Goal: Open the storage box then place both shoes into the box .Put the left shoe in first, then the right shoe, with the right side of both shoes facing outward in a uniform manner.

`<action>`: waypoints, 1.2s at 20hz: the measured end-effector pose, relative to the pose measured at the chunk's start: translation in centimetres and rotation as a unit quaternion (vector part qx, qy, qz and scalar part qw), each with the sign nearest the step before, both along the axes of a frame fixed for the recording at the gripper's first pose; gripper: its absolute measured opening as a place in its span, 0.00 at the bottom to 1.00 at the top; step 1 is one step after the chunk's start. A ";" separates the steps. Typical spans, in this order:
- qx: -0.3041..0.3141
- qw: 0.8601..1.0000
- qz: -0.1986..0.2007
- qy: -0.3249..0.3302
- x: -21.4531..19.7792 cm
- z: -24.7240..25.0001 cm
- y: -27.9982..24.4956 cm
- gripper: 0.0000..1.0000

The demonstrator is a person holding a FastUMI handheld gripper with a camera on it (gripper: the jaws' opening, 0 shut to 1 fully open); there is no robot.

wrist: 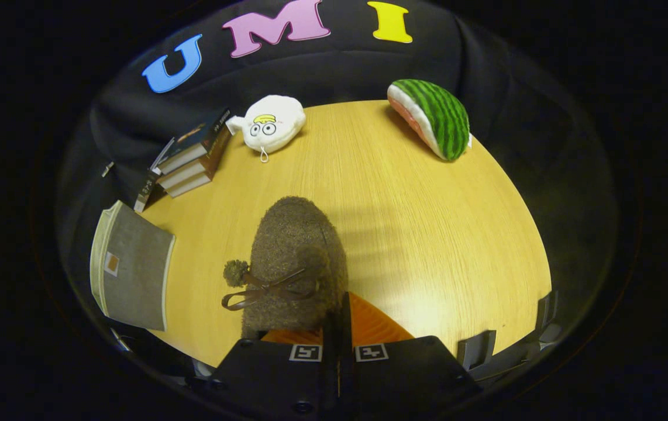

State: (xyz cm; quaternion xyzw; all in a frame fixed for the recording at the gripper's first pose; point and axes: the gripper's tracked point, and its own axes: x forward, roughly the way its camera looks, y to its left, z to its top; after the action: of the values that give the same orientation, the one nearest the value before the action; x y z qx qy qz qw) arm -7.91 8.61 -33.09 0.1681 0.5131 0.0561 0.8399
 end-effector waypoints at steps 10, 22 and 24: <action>0.137 0.989 0.022 -0.055 2.2 16.4 12.0 0.06; 0.186 0.979 0.077 -0.015 1.0 21.9 29.9 0.06; 0.177 0.981 0.078 0.000 0.8 20.9 32.5 0.06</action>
State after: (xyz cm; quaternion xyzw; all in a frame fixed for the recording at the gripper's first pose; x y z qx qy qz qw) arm -7.08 41.15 -12.17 0.2735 0.5065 0.2119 0.7898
